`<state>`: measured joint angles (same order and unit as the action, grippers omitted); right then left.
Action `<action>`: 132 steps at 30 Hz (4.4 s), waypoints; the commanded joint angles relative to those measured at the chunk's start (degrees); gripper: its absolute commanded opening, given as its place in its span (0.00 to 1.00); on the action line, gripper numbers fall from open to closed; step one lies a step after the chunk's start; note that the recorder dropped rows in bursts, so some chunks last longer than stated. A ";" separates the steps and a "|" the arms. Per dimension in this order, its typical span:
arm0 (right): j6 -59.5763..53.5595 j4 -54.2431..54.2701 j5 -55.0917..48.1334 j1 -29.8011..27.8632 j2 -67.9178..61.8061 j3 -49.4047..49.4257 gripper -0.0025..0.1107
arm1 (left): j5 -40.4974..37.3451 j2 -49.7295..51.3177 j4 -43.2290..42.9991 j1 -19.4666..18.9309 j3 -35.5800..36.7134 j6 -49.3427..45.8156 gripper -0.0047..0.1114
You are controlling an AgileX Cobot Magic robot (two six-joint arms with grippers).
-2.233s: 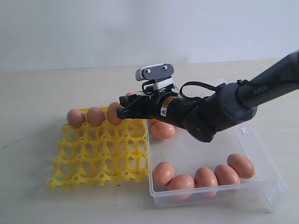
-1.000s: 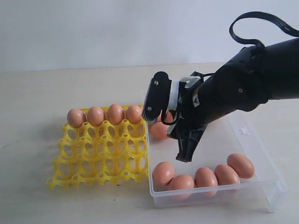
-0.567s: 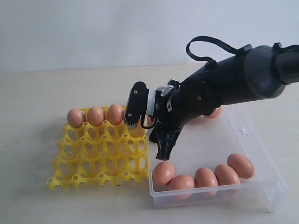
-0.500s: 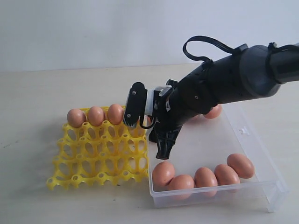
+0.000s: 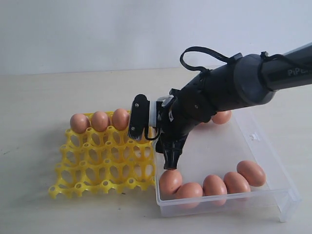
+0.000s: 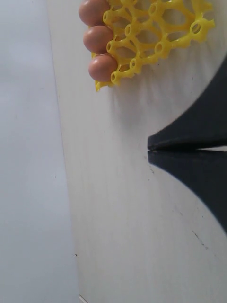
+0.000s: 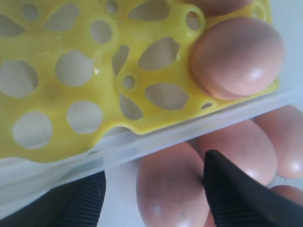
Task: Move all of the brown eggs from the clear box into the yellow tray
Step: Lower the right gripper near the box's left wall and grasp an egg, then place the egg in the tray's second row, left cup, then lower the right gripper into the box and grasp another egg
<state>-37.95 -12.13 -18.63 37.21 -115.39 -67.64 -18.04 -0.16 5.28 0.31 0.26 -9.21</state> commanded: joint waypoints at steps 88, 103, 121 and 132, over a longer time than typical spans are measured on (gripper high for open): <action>74.55 -9.43 53.84 8.65 -17.35 -8.98 0.04 | 0.20 0.16 0.28 0.34 -0.26 0.21 0.04; 73.33 -13.52 36.01 7.98 -7.32 -9.36 0.42 | 0.20 0.16 0.28 0.34 -0.26 0.21 0.04; 59.18 -3.03 -30.43 -3.67 15.01 -9.36 0.04 | 0.20 0.16 0.28 0.34 -0.26 0.21 0.04; 66.55 10.97 -22.84 -9.24 5.90 -9.36 0.51 | 0.20 0.16 0.28 0.34 -0.26 0.21 0.04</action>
<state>27.04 -2.89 -43.80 28.59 -107.42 -76.82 -18.04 -0.16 5.28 0.31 0.26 -9.21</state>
